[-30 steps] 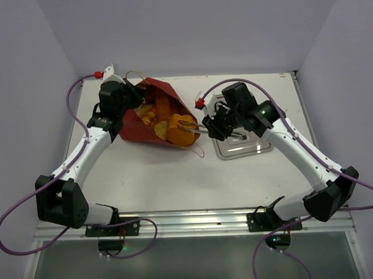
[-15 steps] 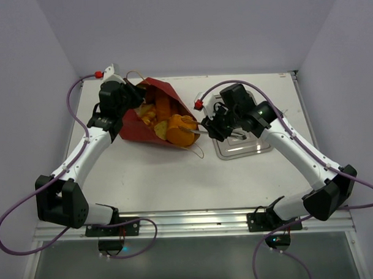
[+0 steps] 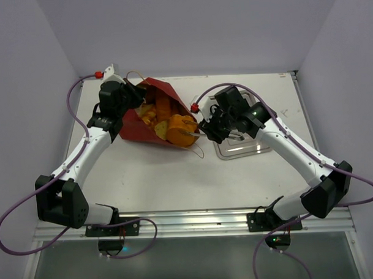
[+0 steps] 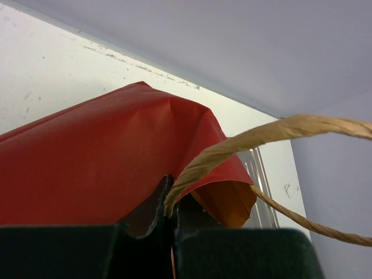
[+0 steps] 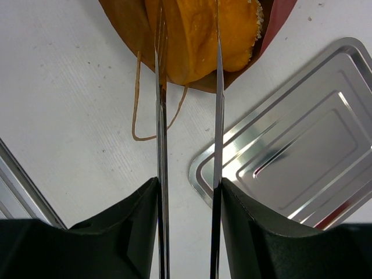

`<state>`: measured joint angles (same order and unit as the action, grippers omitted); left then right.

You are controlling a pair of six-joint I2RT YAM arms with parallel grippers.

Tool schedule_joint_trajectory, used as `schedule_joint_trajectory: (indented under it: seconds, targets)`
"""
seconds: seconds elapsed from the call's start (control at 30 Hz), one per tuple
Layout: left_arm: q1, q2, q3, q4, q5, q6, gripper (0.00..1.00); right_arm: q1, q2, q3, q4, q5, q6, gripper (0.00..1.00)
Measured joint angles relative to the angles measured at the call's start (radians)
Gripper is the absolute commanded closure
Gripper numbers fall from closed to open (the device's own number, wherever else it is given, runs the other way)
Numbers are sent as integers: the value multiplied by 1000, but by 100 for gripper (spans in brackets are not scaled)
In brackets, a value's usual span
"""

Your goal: Take the fake bread out of the paper bag

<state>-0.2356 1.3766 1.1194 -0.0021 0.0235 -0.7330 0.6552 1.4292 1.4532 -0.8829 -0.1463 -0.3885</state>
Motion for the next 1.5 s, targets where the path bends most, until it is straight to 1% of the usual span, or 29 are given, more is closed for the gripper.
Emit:
schedule_joint_trajectory:
  seconds: [0.17, 0.27, 0.33, 0.37, 0.43, 0.47, 0.5, 0.83, 1.07, 1.5]
  targets:
    - [0, 0, -2, 0, 3, -8, 100, 14, 11, 0, 1, 39, -10, 52]
    - [0, 0, -3, 5, 4, -8, 100, 31, 16, 0, 2, 60, -14, 54]
    - [0, 0, -5, 8, 7, -8, 100, 40, 24, -1, 3, 75, -18, 61]
    - [0, 0, -5, 8, 8, -8, 100, 45, 30, -1, 3, 78, -18, 71]
    - [0, 0, -5, 11, 10, -8, 100, 49, 40, -1, 3, 82, -23, 83]
    - [0, 0, -5, 11, 10, -8, 100, 51, 47, -1, 3, 85, -20, 96]
    - [0, 0, -5, 12, 11, -8, 100, 51, 51, 0, 2, 85, -21, 100]
    - [0, -1, -25, 35, 15, -8, 100, 51, 60, 8, -3, 80, -11, 100]
    - [1, -3, -39, 47, 14, -8, 100, 51, 49, 62, -24, 70, 0, 100]
    - [4, -2, -39, 46, 13, -7, 100, 50, 26, 96, -25, 20, 14, 100]
